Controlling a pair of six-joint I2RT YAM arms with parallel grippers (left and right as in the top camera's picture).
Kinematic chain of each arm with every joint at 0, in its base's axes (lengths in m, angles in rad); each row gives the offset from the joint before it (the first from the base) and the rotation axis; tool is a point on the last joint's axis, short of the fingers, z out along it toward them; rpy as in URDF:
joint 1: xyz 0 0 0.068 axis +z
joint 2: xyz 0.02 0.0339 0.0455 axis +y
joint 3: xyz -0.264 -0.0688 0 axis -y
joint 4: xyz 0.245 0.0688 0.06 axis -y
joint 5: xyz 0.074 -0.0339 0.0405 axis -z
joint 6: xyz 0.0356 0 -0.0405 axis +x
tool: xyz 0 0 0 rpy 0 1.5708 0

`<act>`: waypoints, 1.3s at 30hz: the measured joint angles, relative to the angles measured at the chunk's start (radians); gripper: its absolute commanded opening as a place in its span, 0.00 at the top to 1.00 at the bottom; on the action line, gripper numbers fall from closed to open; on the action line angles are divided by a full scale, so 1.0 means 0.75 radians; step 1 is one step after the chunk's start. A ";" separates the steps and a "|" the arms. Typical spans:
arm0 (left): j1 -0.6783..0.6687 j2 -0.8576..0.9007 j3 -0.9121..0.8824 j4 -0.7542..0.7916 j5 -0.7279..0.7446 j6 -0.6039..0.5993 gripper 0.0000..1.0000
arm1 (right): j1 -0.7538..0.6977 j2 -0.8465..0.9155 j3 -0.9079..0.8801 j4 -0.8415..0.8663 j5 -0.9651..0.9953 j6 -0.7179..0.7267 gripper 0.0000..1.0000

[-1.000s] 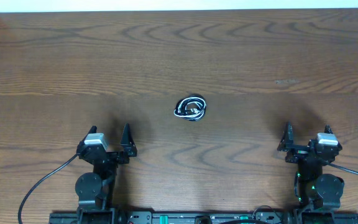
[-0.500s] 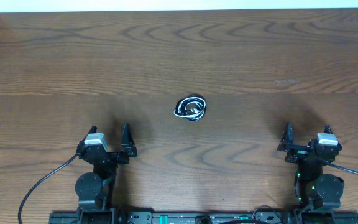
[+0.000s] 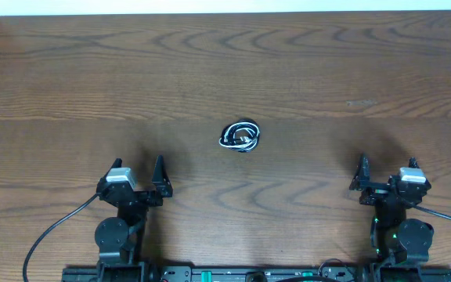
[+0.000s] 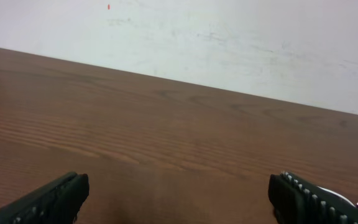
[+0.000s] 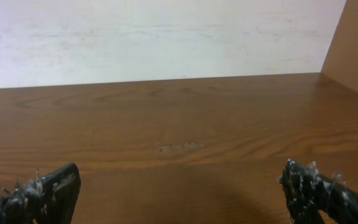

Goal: Untangle cables

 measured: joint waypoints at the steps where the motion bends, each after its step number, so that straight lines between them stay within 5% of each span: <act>1: 0.000 0.000 0.000 -0.001 0.000 0.001 0.02 | 0.000 0.000 0.000 0.001 0.001 0.000 0.01; 21: 0.000 0.000 -0.001 0.024 -0.005 0.001 0.02 | 0.000 0.000 -0.001 -0.009 -0.092 0.018 0.01; 27: 0.000 0.000 -0.007 0.212 -0.004 0.001 0.02 | 0.000 0.023 0.000 -0.001 -0.159 0.008 0.01; 39: 0.000 0.046 0.128 0.376 -0.005 0.000 0.02 | 0.000 0.072 0.003 0.310 -0.268 -0.067 0.01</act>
